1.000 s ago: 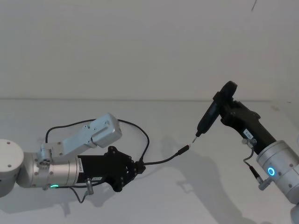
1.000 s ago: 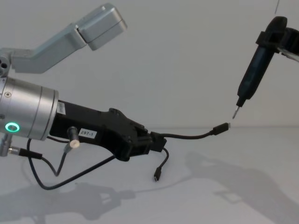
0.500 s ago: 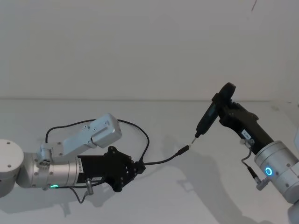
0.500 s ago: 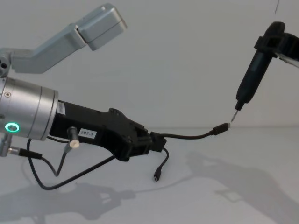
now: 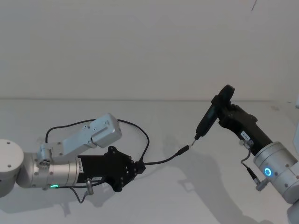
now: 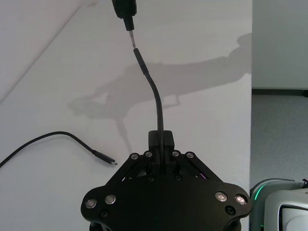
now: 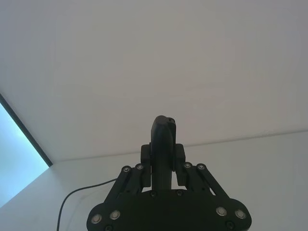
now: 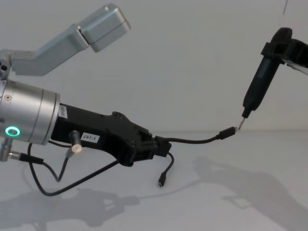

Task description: Pick up the data cable with the one hand.

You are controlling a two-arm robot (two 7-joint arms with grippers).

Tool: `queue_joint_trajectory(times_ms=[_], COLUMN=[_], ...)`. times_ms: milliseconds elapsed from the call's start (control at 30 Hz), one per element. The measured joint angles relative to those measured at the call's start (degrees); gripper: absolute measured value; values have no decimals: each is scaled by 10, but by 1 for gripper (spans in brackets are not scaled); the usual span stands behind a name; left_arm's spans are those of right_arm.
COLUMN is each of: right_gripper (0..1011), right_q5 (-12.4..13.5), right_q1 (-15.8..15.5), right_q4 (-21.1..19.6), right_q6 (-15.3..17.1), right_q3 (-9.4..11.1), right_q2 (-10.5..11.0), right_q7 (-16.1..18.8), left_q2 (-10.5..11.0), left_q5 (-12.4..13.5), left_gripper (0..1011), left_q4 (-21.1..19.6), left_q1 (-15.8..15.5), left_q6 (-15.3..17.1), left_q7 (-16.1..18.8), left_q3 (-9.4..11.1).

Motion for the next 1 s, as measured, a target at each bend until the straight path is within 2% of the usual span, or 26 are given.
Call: queue_joint_trajectory(times_ms=[1000], right_gripper=[279], right_q5=[26], right_q1=[-1], right_q4=[-15], right_q6=[11], right_q3=[-10], right_q2=[9], right_q7=[-10], left_q2=[0], left_q5=[0], left_gripper=[38], left_q4=[0], left_q1=[0], left_q6=[0], left_q7=[0], left_q3=[0])
